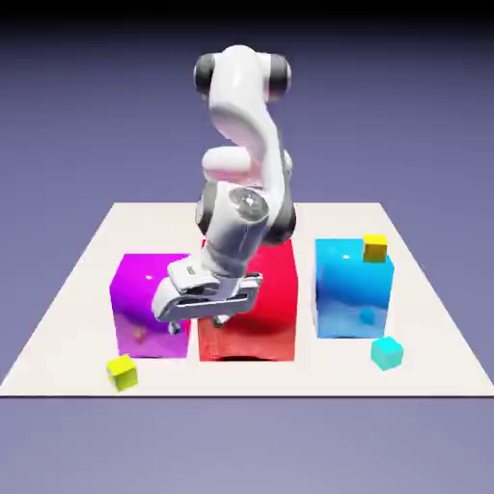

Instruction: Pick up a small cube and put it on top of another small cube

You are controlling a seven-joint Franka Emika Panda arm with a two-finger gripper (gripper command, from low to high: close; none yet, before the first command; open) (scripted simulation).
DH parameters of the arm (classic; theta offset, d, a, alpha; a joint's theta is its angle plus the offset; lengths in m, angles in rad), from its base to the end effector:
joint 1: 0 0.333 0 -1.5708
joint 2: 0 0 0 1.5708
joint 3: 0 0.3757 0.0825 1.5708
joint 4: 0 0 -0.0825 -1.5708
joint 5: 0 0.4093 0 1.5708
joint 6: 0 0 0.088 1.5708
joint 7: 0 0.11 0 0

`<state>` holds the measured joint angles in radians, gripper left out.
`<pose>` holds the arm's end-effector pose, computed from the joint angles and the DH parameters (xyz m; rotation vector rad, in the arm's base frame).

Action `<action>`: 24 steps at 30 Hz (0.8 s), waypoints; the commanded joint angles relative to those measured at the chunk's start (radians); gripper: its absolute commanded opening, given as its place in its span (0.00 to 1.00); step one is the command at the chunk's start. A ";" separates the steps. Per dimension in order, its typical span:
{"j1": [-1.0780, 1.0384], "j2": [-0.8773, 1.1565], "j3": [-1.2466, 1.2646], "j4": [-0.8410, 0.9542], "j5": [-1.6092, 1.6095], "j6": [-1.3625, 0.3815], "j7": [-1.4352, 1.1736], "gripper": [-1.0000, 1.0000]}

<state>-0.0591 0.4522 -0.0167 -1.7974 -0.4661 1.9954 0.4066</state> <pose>0.6666 -0.0784 0.3191 2.6729 -0.3114 -0.2462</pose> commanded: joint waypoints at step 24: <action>-0.059 0.850 -0.014 0.842 -0.388 -0.867 -0.278 0.50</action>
<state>-0.1183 1.3027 -0.0307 -0.9550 -0.8538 1.1288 0.1284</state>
